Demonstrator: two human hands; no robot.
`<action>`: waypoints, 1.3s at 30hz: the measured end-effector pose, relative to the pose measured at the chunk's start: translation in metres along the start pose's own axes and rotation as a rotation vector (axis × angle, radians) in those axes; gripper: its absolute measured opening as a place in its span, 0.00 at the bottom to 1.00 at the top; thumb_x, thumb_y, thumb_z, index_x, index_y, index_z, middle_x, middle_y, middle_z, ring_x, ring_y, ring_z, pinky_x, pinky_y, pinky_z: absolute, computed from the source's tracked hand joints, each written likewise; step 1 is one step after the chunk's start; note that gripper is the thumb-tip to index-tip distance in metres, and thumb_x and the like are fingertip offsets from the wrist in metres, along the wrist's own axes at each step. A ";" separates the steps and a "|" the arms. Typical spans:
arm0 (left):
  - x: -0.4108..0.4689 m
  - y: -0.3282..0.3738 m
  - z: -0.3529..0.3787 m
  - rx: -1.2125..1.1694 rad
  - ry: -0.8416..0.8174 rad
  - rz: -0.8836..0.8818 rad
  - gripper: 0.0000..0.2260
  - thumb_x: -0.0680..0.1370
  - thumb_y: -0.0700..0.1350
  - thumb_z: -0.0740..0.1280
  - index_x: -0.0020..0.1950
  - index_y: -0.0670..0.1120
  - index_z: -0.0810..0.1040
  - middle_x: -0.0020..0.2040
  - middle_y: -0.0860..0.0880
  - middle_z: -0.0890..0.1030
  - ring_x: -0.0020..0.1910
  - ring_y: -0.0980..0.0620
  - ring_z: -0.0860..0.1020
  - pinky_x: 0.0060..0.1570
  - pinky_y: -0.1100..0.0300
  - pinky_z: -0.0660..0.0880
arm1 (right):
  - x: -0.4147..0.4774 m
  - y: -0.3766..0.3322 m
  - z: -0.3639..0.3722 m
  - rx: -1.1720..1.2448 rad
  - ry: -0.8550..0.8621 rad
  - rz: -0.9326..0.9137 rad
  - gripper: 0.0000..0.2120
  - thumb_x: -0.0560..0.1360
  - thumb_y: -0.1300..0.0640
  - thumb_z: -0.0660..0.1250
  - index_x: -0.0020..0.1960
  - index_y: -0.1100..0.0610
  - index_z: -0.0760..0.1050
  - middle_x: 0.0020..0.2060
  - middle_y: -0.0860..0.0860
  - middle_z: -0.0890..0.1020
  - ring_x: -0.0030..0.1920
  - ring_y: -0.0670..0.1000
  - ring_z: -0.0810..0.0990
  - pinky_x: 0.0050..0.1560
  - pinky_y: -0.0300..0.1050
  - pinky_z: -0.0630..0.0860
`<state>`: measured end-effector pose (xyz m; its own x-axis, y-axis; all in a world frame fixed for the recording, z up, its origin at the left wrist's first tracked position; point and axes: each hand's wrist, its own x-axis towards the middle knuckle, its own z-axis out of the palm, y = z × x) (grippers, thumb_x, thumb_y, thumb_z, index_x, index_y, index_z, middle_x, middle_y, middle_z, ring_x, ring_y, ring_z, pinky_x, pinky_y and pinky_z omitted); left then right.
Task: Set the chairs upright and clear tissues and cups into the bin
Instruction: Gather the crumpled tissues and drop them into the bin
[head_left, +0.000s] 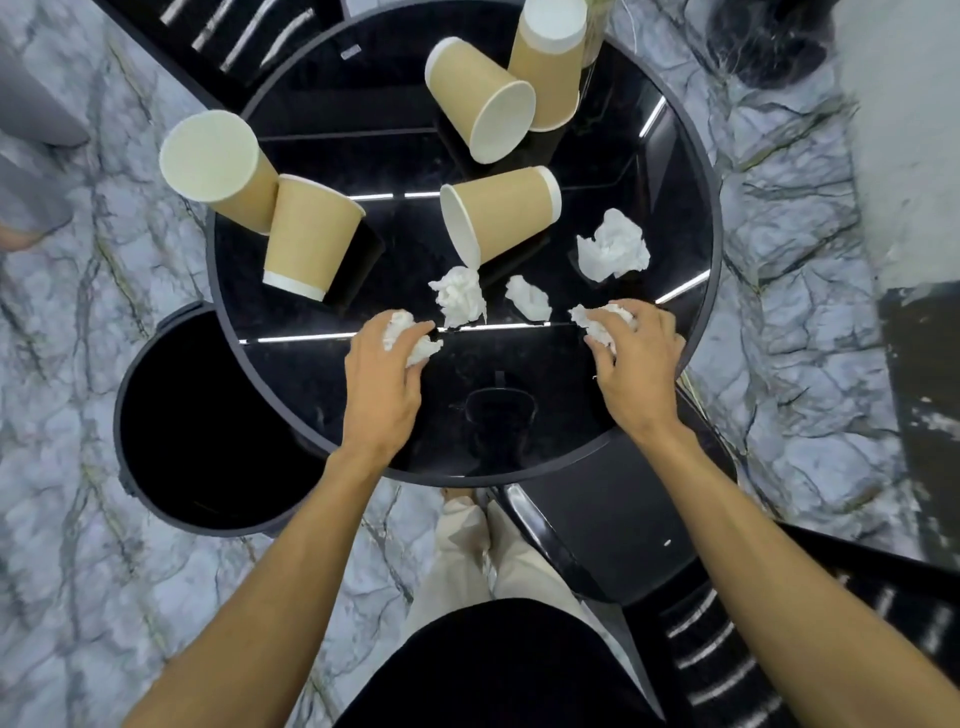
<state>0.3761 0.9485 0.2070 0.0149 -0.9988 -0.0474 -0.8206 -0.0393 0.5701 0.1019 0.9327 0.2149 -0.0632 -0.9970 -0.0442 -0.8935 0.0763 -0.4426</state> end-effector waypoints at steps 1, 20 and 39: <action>-0.001 0.001 0.000 -0.026 0.010 -0.008 0.16 0.78 0.37 0.67 0.65 0.48 0.78 0.66 0.42 0.72 0.67 0.44 0.69 0.66 0.50 0.65 | -0.001 0.000 0.001 0.035 -0.004 -0.012 0.14 0.79 0.58 0.66 0.62 0.49 0.78 0.60 0.52 0.75 0.60 0.57 0.70 0.56 0.45 0.60; 0.048 0.045 0.014 -0.207 -0.052 -0.065 0.21 0.75 0.53 0.71 0.67 0.56 0.75 0.71 0.48 0.65 0.70 0.50 0.63 0.70 0.47 0.62 | 0.038 -0.059 0.029 0.058 -0.076 -0.138 0.21 0.75 0.47 0.70 0.67 0.48 0.74 0.66 0.51 0.73 0.65 0.53 0.68 0.60 0.50 0.64; 0.045 0.051 -0.007 -0.250 0.057 -0.079 0.14 0.76 0.43 0.70 0.61 0.51 0.79 0.66 0.47 0.69 0.62 0.59 0.66 0.57 0.83 0.56 | 0.072 -0.015 -0.022 0.169 0.115 -0.060 0.13 0.77 0.54 0.68 0.61 0.49 0.78 0.67 0.52 0.73 0.68 0.54 0.66 0.68 0.51 0.66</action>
<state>0.3385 0.9011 0.2397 0.1113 -0.9921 -0.0570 -0.6490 -0.1161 0.7519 0.1011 0.8592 0.2376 -0.0713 -0.9938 0.0853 -0.8103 0.0078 -0.5860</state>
